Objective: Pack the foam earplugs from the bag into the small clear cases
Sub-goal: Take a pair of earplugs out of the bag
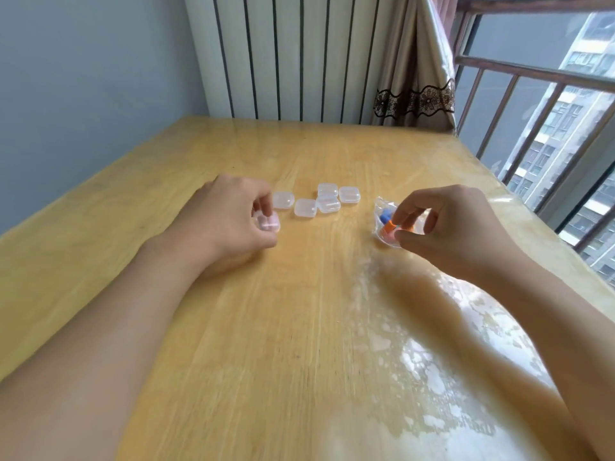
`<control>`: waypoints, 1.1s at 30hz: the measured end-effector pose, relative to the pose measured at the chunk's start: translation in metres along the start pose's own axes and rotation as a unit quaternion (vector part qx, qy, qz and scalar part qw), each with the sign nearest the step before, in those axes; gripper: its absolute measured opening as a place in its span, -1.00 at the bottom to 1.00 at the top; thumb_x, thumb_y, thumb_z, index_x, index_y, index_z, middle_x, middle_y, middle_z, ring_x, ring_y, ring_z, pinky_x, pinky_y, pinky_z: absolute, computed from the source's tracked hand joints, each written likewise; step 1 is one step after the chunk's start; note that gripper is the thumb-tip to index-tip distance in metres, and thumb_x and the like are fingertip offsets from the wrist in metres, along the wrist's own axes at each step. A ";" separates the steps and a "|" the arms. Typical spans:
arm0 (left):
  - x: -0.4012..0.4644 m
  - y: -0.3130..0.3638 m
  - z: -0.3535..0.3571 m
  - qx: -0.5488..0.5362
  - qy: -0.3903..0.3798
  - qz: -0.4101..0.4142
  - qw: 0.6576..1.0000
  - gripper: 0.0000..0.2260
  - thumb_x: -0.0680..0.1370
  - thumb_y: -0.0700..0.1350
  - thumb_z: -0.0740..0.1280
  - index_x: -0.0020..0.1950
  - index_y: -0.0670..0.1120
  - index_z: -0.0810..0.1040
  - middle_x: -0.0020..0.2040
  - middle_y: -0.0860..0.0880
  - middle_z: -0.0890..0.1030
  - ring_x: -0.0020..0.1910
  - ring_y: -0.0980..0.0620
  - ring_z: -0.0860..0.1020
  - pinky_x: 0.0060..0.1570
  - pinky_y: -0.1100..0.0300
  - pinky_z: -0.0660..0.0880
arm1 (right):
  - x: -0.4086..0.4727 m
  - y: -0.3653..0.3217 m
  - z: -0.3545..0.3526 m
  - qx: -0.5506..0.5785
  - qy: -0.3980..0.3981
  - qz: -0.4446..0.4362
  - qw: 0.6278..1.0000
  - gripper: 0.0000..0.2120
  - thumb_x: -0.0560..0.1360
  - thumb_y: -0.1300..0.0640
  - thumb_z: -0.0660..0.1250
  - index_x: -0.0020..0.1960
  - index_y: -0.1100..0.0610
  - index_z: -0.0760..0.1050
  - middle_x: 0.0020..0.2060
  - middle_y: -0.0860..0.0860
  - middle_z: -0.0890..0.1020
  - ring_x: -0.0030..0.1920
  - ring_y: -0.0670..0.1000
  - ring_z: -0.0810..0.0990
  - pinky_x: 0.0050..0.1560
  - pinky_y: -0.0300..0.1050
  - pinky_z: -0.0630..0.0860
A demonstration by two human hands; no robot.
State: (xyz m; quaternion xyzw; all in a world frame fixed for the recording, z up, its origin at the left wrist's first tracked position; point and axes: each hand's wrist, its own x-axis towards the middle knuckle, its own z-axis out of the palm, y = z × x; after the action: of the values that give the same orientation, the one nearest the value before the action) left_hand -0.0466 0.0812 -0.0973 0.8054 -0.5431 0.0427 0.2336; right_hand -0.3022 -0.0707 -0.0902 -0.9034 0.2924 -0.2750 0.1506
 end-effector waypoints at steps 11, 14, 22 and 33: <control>-0.009 0.048 0.036 -0.148 0.059 0.106 0.982 -0.85 0.41 0.06 0.47 -0.09 0.07 0.58 -0.14 0.19 0.52 -0.12 0.23 0.50 -0.17 0.37 0.34 | 0.002 0.009 -0.005 -0.100 -0.012 0.086 0.991 -0.78 0.31 -0.10 0.60 -0.15 -0.02 0.68 -0.44 -0.10 0.46 -0.41 -0.03 0.45 -0.41 -0.13 0.30; -0.012 0.063 0.057 -0.166 0.008 0.120 0.979 -0.73 0.43 0.05 0.49 0.10 0.12 0.58 0.02 0.22 0.55 0.01 0.24 0.50 -0.05 0.37 0.39 | 0.001 0.008 0.003 -0.119 -0.019 0.102 0.987 -0.70 0.33 -0.17 0.54 -0.02 -0.05 0.71 -0.41 -0.10 0.49 -0.39 0.03 0.53 -0.45 -0.16 0.24; 0.020 0.051 0.058 0.012 0.061 -0.026 0.998 -0.56 0.51 0.00 0.34 0.39 -0.04 0.48 0.34 0.02 0.54 0.38 -0.05 0.37 0.32 0.07 0.34 | 0.000 -0.005 0.003 -0.074 -0.013 0.060 0.995 -0.94 0.38 0.11 0.49 -0.16 -0.02 0.66 -0.42 -0.16 0.43 -0.37 -0.10 0.43 -0.38 -0.17 0.29; 0.018 0.053 0.061 -0.118 0.080 0.066 0.988 -0.59 0.50 0.00 0.48 0.33 0.05 0.53 0.15 0.10 0.62 0.17 0.09 0.52 0.18 0.26 0.36 | 0.001 -0.005 -0.002 -0.034 0.061 0.025 0.997 -0.81 0.34 0.26 0.46 -0.12 0.01 0.68 -0.39 -0.10 0.56 -0.35 -0.10 0.50 -0.36 -0.14 0.47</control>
State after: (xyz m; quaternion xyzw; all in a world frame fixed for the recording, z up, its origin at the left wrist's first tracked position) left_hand -0.0985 0.0240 -0.1281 0.7283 -0.5762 0.0574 0.3664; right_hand -0.3001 -0.0676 -0.0860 -0.8820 0.3324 -0.3158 0.1089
